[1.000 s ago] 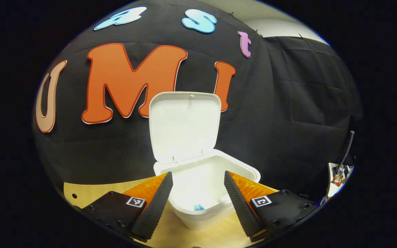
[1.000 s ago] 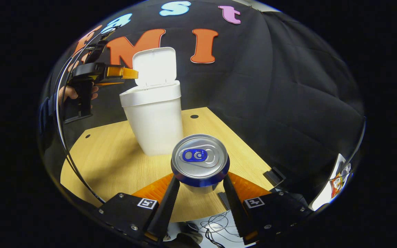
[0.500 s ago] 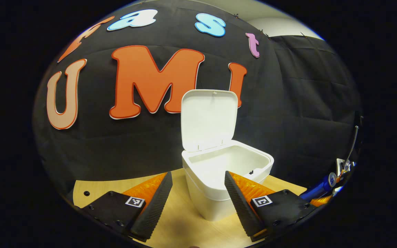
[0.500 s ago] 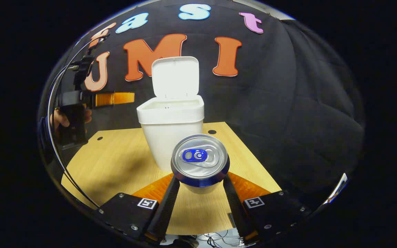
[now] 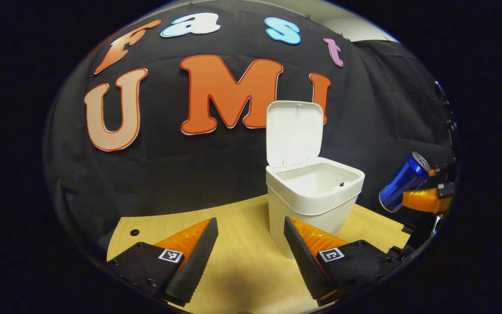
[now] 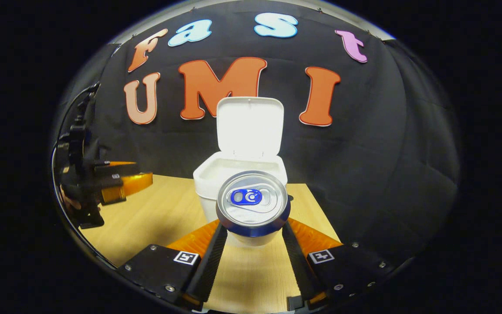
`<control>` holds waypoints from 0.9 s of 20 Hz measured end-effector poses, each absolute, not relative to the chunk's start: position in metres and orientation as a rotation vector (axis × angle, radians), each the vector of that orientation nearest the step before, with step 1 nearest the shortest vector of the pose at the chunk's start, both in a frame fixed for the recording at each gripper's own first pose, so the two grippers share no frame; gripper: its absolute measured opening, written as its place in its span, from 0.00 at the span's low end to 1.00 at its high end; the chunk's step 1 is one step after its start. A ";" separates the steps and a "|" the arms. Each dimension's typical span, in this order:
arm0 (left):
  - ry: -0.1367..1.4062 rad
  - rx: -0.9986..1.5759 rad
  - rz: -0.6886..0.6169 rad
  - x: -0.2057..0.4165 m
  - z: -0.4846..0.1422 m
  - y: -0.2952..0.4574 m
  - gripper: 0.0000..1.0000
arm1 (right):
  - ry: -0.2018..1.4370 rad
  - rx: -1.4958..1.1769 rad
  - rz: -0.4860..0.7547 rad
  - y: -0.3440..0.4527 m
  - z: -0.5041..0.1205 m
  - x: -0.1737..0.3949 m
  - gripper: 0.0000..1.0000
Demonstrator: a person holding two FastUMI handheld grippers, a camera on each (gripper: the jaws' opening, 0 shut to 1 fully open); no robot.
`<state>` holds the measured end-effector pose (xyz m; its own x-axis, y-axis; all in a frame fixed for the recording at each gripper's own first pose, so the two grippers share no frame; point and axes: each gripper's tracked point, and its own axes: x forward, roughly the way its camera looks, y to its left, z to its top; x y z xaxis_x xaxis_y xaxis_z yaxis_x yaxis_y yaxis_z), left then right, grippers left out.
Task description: Press the lid of the desktop garbage bin to open it, pick up the crumpled paper on the desktop and throw it into the bin, then pick up the pop can on the desktop and drop it into the bin, and finally close the garbage bin lid.
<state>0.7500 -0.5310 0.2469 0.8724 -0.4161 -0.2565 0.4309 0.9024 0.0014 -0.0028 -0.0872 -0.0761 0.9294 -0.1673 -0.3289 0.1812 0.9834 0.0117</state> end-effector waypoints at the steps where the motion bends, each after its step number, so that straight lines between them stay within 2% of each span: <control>1: 0.265 0.053 -0.423 0.747 0.243 -0.522 0.97 | 0.314 0.035 -0.163 -0.087 -0.067 0.004 0.77; 13: 0.330 -0.001 -0.163 0.716 0.213 -0.427 0.97 | 0.212 -0.046 -0.052 -0.082 -0.021 0.086 0.77; 18: 0.352 -0.020 -0.030 0.694 0.202 -0.387 0.97 | 0.205 -0.069 -0.034 -0.084 -0.022 0.115 0.77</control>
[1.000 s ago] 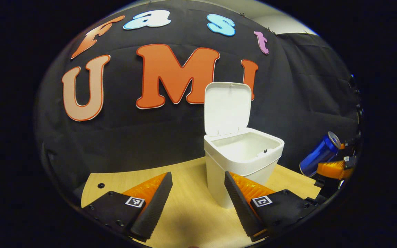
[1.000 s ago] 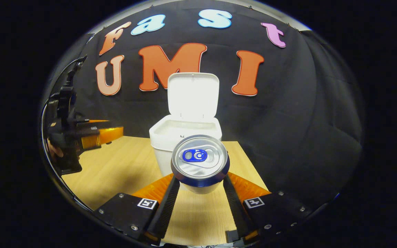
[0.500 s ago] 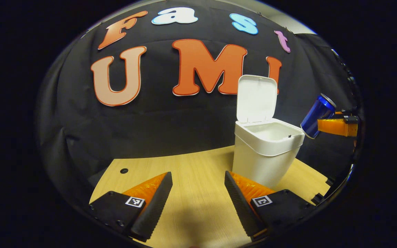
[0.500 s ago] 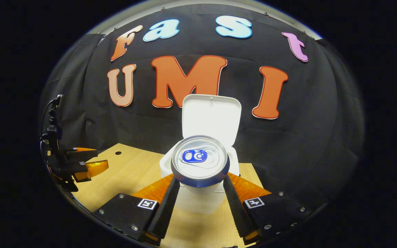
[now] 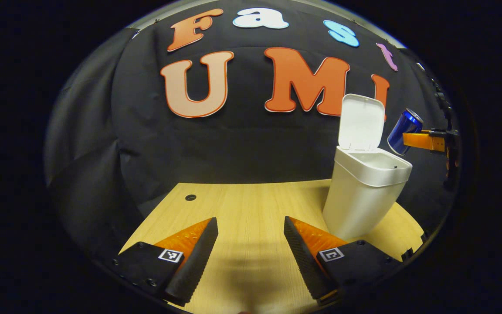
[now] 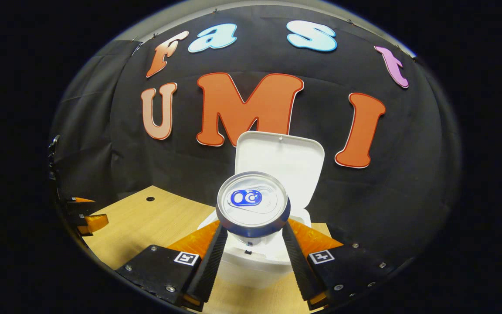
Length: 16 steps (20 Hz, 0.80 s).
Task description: Press the lid of the desktop garbage bin to open it, pick up the crumpled paper on the desktop and throw it into the bin, then pick up the pop can on the desktop and drop it into the bin, and finally close the garbage bin lid.
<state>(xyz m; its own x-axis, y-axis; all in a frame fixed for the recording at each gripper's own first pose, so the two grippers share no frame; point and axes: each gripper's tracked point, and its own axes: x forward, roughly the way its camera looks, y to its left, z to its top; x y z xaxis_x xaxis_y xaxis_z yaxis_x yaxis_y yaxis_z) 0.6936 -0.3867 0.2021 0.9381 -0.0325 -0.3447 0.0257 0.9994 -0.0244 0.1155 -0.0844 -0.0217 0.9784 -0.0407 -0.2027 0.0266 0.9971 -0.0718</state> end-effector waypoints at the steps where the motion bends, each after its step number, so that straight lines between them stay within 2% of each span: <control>1: 0.352 -0.017 -0.005 0.688 0.202 -0.380 0.97 | 0.208 -0.076 -0.029 -0.084 -0.022 0.120 0.77; 10: 0.342 -0.022 0.190 0.641 0.204 -0.334 0.97 | 0.251 -0.097 -0.010 -0.086 -0.045 0.158 0.77; 16: 0.328 0.001 0.234 0.631 0.209 -0.329 0.96 | 0.300 -0.084 0.002 -0.088 -0.065 0.171 0.81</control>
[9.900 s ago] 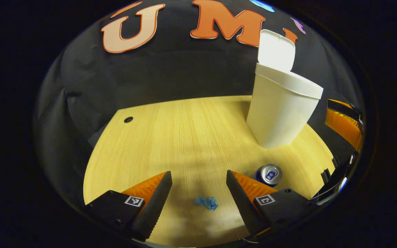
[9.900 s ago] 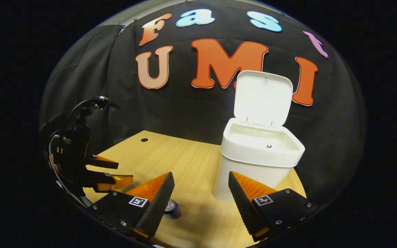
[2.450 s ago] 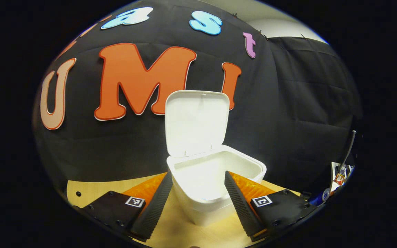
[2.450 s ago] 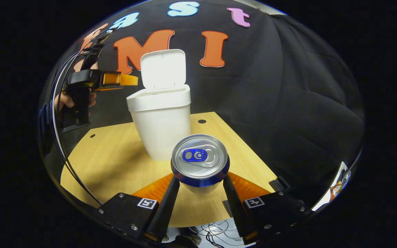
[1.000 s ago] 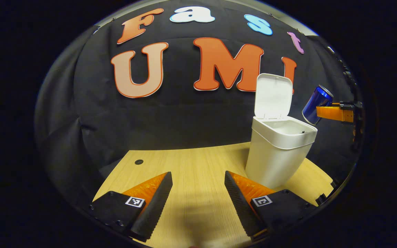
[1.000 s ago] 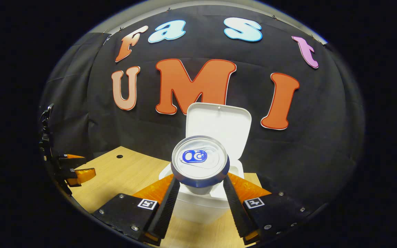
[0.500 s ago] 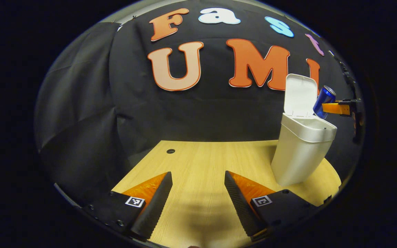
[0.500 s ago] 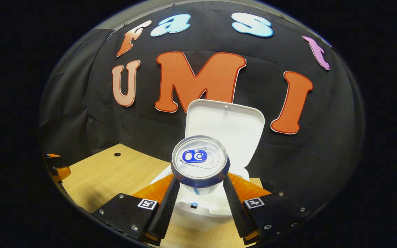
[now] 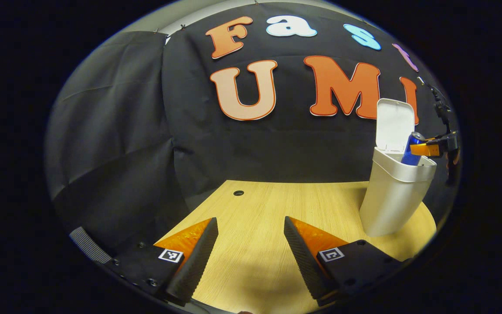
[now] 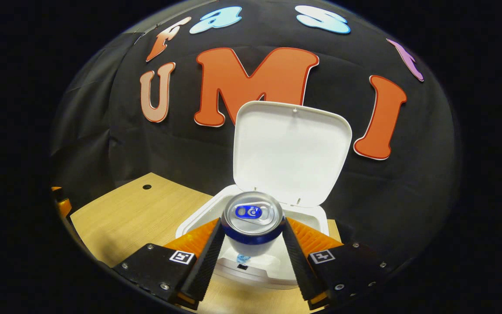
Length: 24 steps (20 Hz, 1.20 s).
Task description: Press the lid of the desktop garbage bin to open it, pick up the crumpled paper on the desktop and throw it into the bin, then pick up the pop can on the desktop and drop it into the bin, and finally close the garbage bin lid.
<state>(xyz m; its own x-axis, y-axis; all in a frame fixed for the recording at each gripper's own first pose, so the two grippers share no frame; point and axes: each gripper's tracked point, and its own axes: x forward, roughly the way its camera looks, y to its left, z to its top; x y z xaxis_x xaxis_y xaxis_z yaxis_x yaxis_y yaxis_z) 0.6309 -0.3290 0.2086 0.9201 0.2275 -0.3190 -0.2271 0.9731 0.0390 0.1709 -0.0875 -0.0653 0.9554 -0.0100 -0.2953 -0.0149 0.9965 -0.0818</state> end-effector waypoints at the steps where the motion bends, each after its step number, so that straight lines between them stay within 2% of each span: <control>1: 0.328 0.001 0.234 0.633 0.210 -0.330 0.97 | 0.295 -0.084 -0.001 -0.090 -0.065 0.172 0.81; 6: 0.325 0.017 0.218 0.642 0.213 -0.338 0.97 | 0.286 -0.067 -0.022 -0.102 -0.057 0.176 0.84; 15: 0.346 0.014 0.166 0.650 0.202 -0.348 0.97 | 0.168 -0.120 -0.073 -0.120 0.022 0.198 0.87; 24: 0.344 -0.005 0.177 0.649 0.202 -0.338 0.97 | 0.056 -0.127 -0.088 -0.108 0.093 0.234 0.86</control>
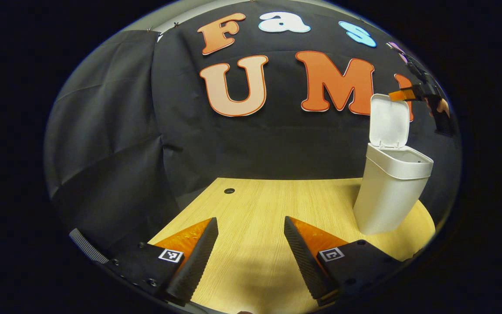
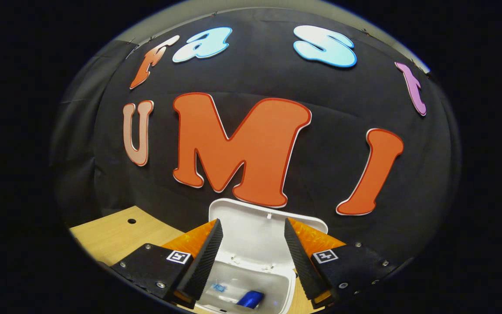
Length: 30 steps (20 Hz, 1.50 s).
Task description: Press the lid of the desktop garbage bin to open it, pick up the crumpled paper on the desktop and throw it into the bin, then pick up the pop can on the desktop and drop it into the bin, and finally close the garbage bin lid.
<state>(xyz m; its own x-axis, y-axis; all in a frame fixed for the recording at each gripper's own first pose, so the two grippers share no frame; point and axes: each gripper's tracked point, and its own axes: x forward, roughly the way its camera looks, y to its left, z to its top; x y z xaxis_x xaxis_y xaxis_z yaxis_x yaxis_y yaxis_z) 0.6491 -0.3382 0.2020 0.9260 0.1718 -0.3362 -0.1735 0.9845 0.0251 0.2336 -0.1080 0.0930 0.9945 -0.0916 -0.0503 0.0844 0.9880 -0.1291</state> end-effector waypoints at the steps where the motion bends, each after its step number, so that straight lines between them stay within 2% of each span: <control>1: 0.347 -0.009 0.186 0.648 0.201 -0.334 0.97 | 0.045 -0.135 -0.096 -0.109 0.101 0.239 0.86; 6: 0.341 -0.020 0.221 0.639 0.201 -0.317 0.97 | 0.050 -0.161 -0.143 -0.123 0.125 0.270 0.86; 11: 0.345 -0.020 0.263 0.631 0.200 -0.300 0.97 | 0.139 -0.129 -0.189 -0.146 0.102 0.297 0.86; 14: 0.349 -0.018 0.279 0.629 0.200 -0.293 0.97 | 0.162 -0.047 -0.167 -0.146 0.098 0.303 0.86; 24: 0.351 -0.001 0.233 0.638 0.200 -0.309 0.97 | 0.320 0.090 -0.020 -0.116 0.055 0.250 0.84; 30: 0.356 0.000 0.198 0.641 0.198 -0.321 0.97 | 0.412 0.069 0.014 -0.101 0.015 0.219 0.85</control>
